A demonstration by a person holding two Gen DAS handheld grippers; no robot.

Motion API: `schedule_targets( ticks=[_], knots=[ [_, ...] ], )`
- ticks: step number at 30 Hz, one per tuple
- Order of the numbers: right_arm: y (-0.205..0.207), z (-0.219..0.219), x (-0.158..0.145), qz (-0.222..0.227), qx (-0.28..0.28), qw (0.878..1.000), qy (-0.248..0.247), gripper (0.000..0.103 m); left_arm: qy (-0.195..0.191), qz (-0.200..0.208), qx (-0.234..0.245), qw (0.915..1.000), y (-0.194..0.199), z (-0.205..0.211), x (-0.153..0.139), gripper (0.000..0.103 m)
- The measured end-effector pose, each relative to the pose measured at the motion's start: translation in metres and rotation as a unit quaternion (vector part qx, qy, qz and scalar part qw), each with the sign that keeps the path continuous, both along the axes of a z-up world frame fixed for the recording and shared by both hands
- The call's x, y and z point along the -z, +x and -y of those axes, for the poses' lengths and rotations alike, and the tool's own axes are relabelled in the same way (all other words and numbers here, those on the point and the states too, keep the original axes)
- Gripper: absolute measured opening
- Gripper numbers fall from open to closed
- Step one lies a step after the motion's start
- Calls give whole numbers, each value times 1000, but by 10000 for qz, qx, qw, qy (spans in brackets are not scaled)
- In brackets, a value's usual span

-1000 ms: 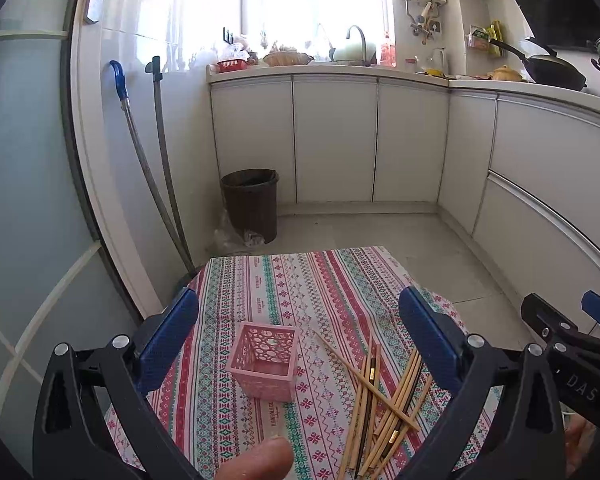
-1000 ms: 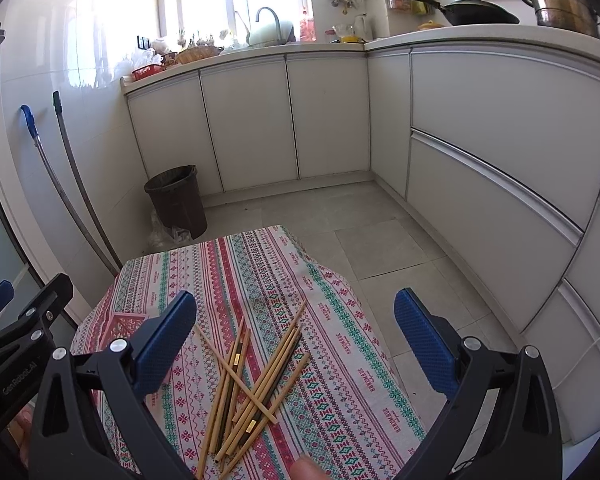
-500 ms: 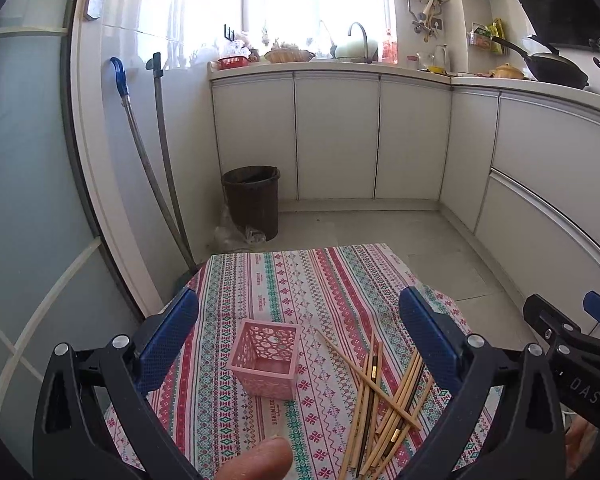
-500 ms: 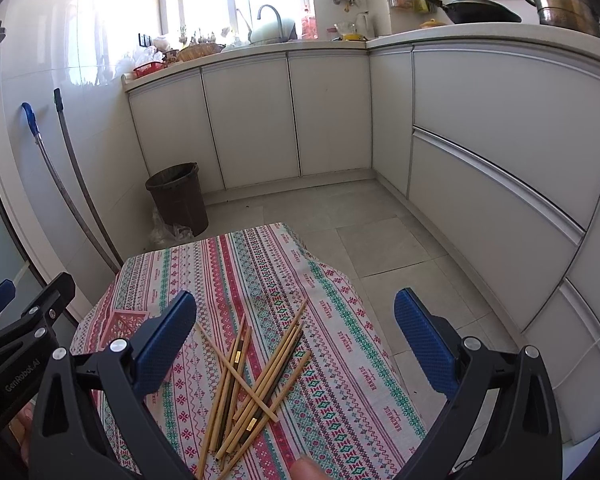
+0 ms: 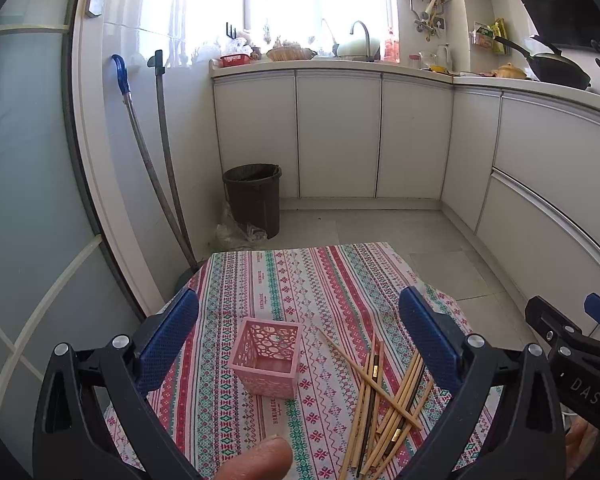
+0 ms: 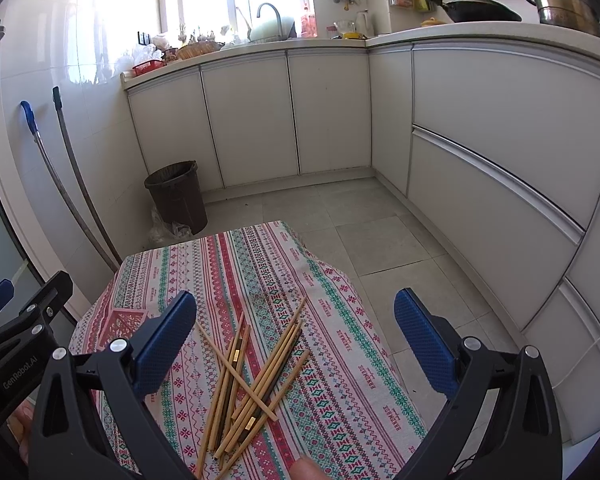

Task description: Organize utensils

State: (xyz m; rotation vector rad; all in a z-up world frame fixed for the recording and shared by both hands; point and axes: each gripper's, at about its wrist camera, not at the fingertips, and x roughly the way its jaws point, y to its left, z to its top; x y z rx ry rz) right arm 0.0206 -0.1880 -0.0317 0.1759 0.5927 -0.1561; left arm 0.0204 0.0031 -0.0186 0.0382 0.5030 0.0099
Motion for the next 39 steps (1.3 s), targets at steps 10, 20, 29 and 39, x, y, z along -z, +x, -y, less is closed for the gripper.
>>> schedule_targets(
  ticks=[10,20,29,39],
  knots=[
    [3,4,4,-96,52,9999,54,97,-38,-97,-31,9999,4,-3,2,96],
    [13,56,26,-645,629,9869,1335,97,-906,-972,487,9899,23,-6,18,96],
    [3,147,31,-350,1264,9355,3281,97,-789,-2196,1476,9611,78,67,59,96],
    [27,160,64,-856,761,8919,4375,97,-428,-3510,-449,9343,191,100,150,96]
  ],
)
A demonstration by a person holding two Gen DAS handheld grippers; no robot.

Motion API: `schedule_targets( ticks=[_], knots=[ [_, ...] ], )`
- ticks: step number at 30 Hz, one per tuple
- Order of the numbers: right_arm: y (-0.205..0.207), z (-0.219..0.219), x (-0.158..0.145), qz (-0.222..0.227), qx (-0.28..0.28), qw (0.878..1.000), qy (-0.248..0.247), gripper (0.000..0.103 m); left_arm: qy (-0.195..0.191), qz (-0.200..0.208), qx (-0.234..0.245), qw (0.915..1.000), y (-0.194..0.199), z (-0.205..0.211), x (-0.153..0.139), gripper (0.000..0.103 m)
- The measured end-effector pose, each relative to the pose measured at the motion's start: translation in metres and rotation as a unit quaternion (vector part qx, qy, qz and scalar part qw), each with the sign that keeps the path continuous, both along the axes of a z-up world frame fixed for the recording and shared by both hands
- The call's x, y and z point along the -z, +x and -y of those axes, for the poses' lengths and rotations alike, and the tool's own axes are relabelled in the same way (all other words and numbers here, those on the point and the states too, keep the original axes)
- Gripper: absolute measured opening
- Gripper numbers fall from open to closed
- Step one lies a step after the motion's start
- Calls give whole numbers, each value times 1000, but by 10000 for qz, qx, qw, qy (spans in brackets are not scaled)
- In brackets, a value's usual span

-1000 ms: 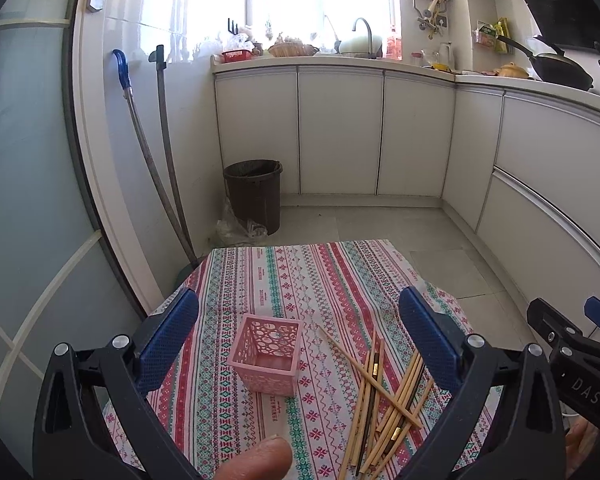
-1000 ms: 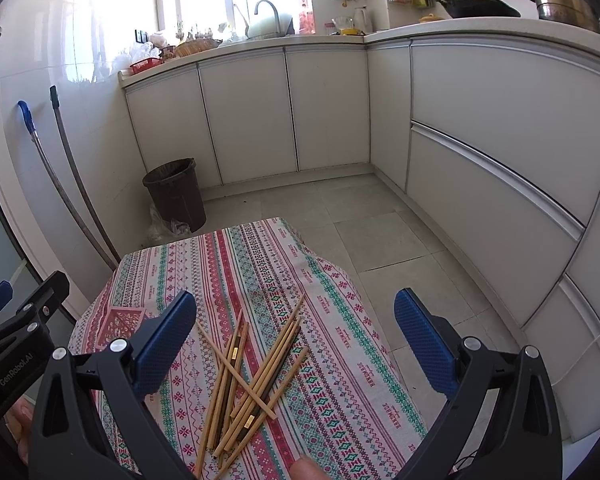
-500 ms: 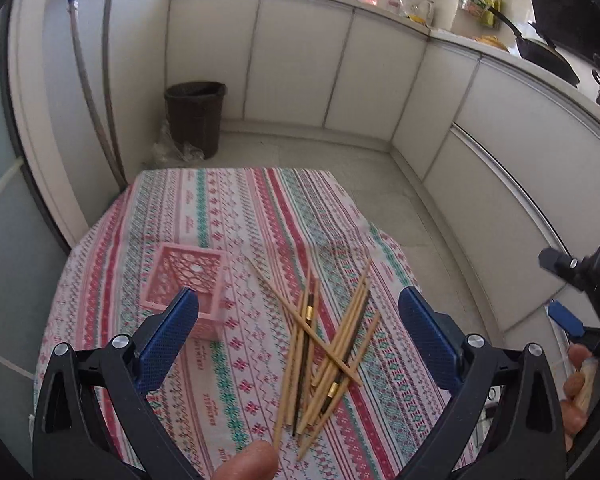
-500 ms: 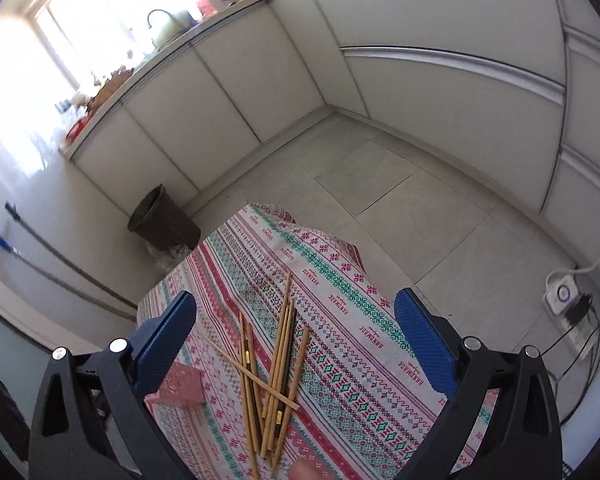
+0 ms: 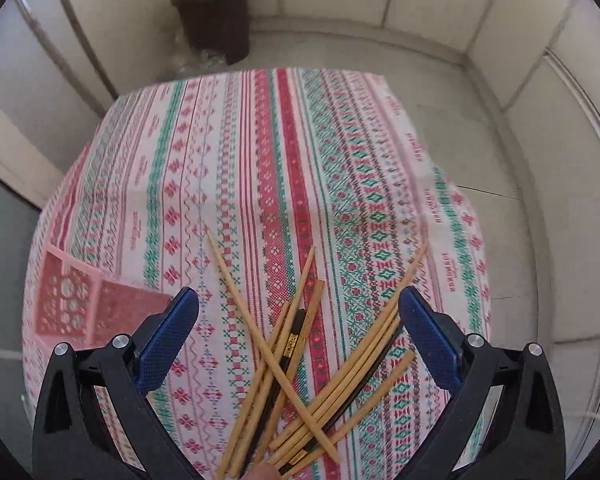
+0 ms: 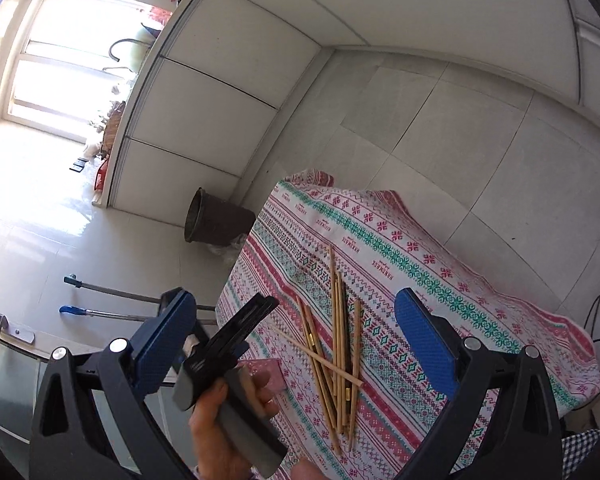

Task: Organize utensils
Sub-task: 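Lower the left gripper and grasp bamboo chopsticks while the right gripper grasps another bunch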

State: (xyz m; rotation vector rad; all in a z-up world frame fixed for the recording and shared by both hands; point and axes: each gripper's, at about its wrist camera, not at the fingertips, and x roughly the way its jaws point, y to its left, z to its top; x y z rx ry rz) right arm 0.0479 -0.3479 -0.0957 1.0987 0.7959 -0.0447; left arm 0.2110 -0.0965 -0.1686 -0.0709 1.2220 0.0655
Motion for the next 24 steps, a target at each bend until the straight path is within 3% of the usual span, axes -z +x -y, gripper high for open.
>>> schedule_targets(
  ticks=[3,10,17,21,24],
  knots=[
    [4,0,8,-89,-62,9999,93,97,-64,-217,-481,9986,10,-6,31,92],
    [9,3,17,-76,-140,9994,293,97,-137,-263,-690,9972,29,-23,55,80],
    [19,-7,28,-183,-373,9982,439,97,207,-409,-1057,9933,50,-53,66,79],
    [21,-7,36,-273,-398,9971,586,97,-18,-465,-1169,9920,64,-67,76,80],
    [22,-5,35,-287,-387,9976,507,97,-145,-359,-1028,9939,75,-70,75,66]
  ],
)
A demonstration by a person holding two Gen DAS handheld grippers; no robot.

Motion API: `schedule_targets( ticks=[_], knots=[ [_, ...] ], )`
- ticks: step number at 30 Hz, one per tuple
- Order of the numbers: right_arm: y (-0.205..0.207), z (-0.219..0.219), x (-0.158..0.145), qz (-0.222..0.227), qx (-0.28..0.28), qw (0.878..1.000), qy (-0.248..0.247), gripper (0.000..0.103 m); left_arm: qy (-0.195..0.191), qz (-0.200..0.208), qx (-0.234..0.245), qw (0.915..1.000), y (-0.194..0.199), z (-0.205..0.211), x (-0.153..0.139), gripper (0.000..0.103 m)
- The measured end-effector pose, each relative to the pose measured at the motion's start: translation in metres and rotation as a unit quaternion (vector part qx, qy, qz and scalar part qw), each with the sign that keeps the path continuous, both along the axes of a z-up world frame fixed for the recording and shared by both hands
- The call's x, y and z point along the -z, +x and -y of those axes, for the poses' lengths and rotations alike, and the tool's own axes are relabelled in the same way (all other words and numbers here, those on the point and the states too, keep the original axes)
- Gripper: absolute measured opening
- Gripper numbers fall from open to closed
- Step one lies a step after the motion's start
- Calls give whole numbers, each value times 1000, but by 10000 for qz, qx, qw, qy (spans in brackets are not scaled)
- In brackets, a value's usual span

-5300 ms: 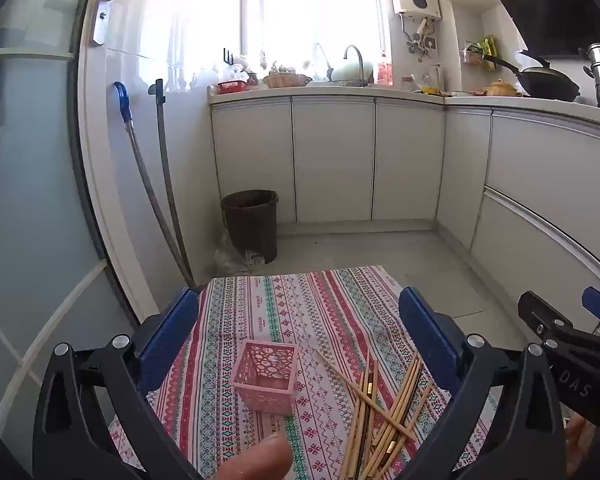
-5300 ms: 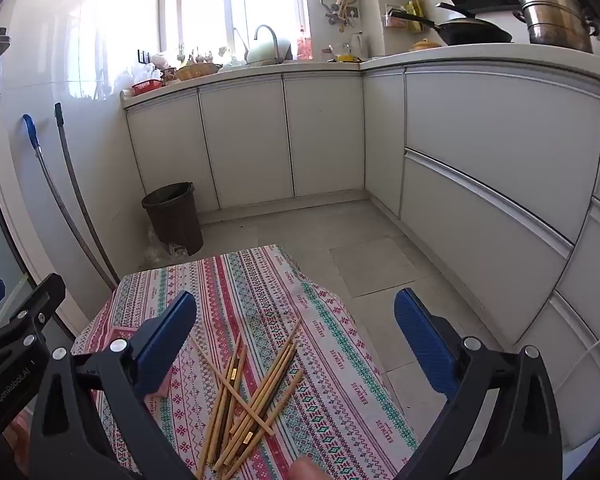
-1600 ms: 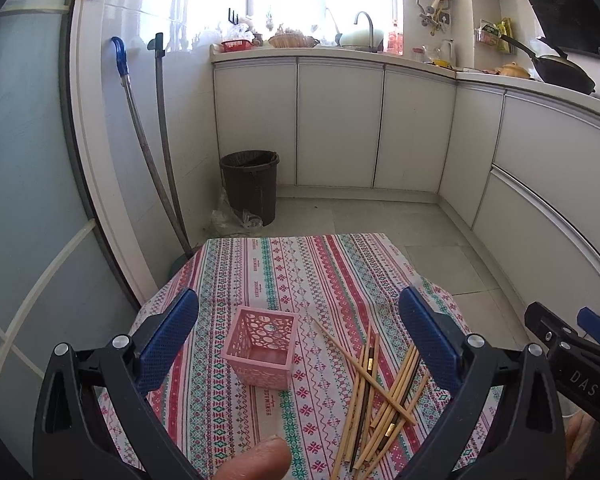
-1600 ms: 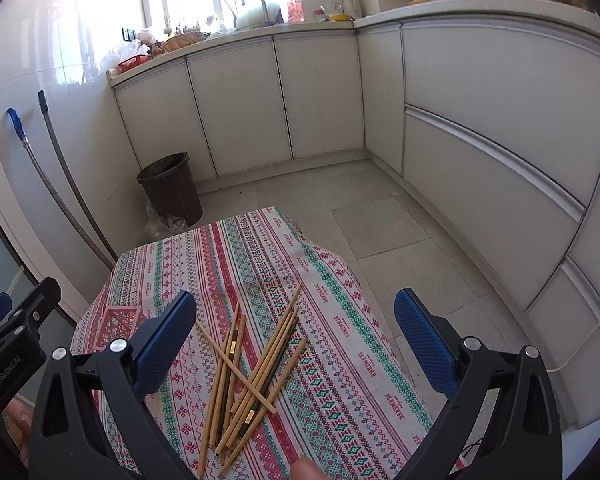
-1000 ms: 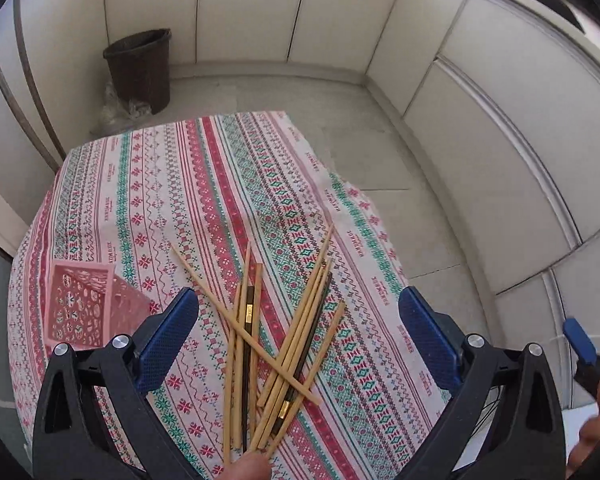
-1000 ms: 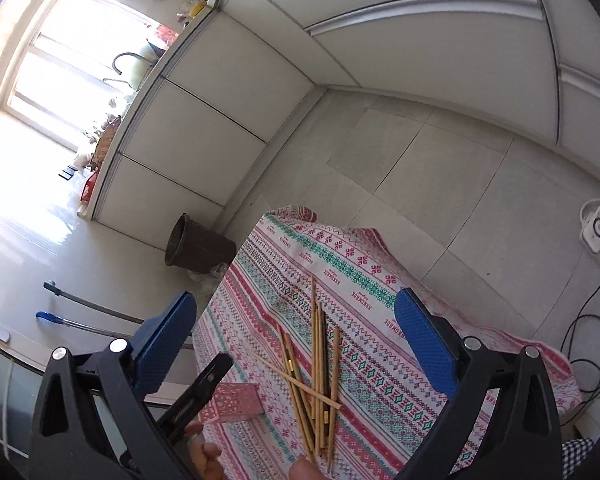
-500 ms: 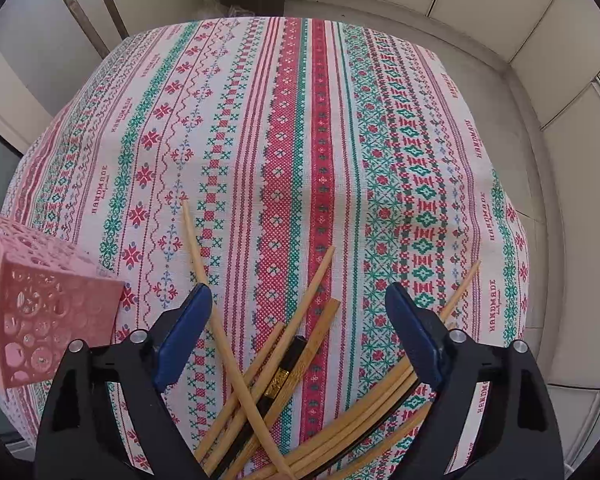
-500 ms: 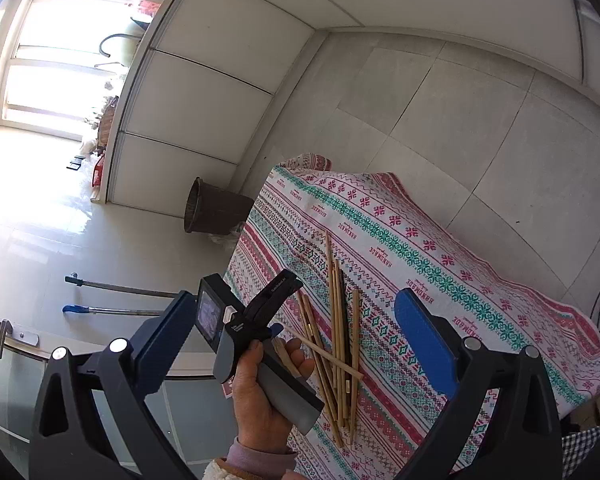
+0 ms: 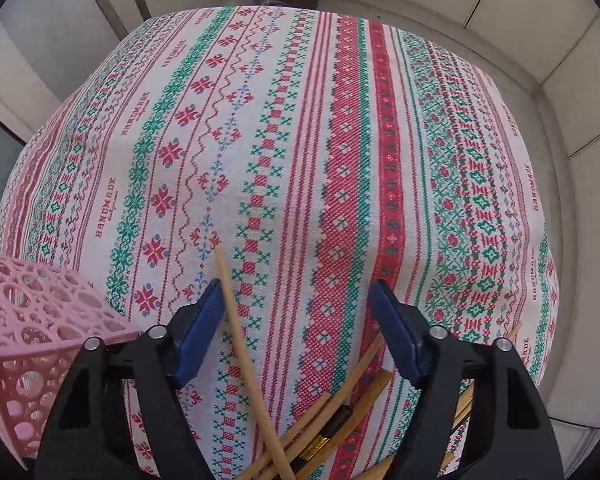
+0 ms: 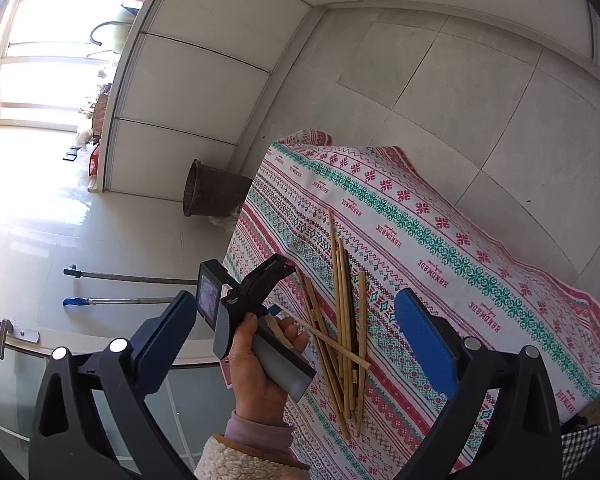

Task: Organize utensils
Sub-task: 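Lower the left gripper and grasp bamboo chopsticks while the right gripper grasps another bunch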

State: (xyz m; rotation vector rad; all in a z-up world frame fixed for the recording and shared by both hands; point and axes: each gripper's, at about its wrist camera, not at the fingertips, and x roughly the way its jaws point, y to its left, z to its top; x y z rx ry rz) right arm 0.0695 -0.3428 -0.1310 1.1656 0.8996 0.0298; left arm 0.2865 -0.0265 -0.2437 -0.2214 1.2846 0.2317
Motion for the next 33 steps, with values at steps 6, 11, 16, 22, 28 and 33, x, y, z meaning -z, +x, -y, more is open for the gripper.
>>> schedule_targets(
  ticks=[6,11,16,22,28,33],
  knots=[
    [3,6,6,-136,115,9997,-186,97,-262,242,378,9986,14,-1,-8,11],
    [30,-3,22,-442,-57,9979,-471,97,-483,754,1034,9906,-12,-8,-36,4],
    [68,-25,59,-892,-346,9872,-1273,96,-807,1418,1770,9706,-75,-9,-92,4],
    [106,-40,88,-1162,-471,9801,-1540,96,-1352,2102,2425,9374,-167,-23,-152,4],
    [139,-59,106,-1305,-825,9749,-1607,85,-1571,2678,2523,9165,-237,-57,-180,4],
    [163,-72,118,-1527,-938,9656,-1886,58,-1539,3003,2858,8969,-267,-60,-192,4]
  ],
)
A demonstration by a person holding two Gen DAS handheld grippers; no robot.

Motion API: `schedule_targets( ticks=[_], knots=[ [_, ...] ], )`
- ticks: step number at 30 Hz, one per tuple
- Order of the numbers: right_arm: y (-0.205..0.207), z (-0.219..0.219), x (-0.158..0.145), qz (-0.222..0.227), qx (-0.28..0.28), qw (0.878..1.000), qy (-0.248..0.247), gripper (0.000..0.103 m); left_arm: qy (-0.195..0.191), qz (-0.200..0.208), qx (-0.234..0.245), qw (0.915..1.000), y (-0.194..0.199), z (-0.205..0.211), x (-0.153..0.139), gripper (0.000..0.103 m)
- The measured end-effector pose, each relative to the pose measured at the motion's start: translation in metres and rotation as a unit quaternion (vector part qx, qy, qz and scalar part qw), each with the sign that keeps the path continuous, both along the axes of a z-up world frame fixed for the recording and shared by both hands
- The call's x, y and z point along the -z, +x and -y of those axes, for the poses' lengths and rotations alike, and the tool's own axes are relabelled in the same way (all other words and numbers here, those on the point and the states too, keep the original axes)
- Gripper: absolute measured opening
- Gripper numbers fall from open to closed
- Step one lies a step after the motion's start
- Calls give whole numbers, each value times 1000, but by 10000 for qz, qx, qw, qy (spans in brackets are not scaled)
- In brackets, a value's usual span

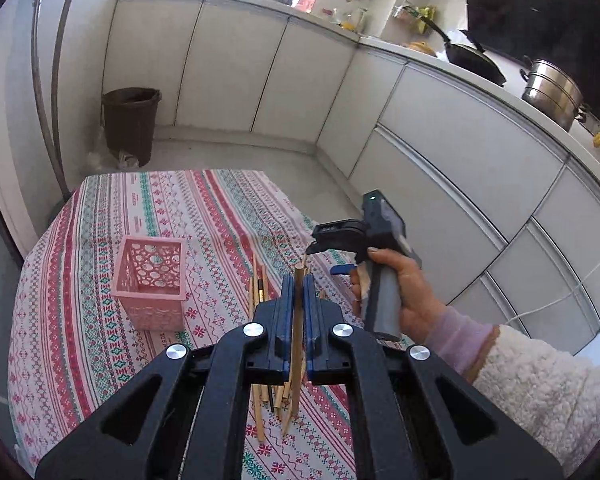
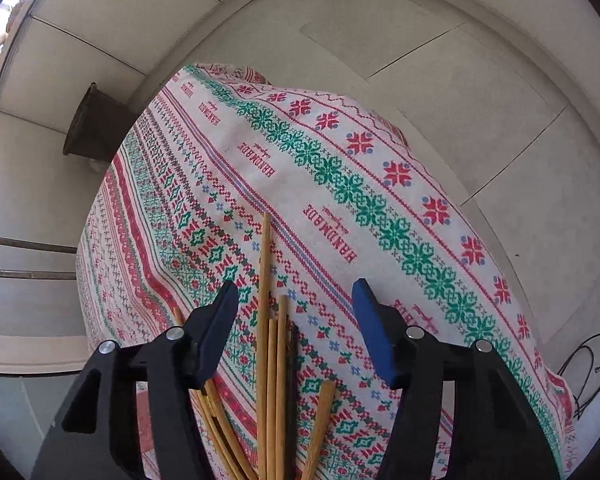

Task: Organize utensils
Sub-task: 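Lower the left gripper and grasp bamboo chopsticks while the right gripper grasps another bunch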

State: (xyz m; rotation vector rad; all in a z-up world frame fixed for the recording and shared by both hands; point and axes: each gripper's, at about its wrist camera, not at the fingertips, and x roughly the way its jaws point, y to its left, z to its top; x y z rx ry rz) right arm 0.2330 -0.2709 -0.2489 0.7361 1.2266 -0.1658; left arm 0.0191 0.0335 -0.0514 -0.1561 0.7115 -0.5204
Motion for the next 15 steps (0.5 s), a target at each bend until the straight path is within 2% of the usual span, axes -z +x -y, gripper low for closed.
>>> schedule_targets(
  ticks=[4,8,9,10,15],
  knots=[
    [18,-15,-3,63,-170,9994,-282,46,-76,382,157,9991,-13,-5,-19,4],
    [26,-35,-1,-19,-277,9945,-1008,30,-134,488,187,9985,-20,-12,-28,4],
    [27,-38,-1,-18,-303,9942,-1027,11,-129,517,184,9984,-20,-14,-27,4],
    [28,-40,1,-26,-314,9943,-1023,7,-123,554,179,9982,-21,-15,-28,4],
    [19,-40,-7,294,-168,9959,-842,6,-159,611,60,9980,-23,-24,-35,4]
  ],
)
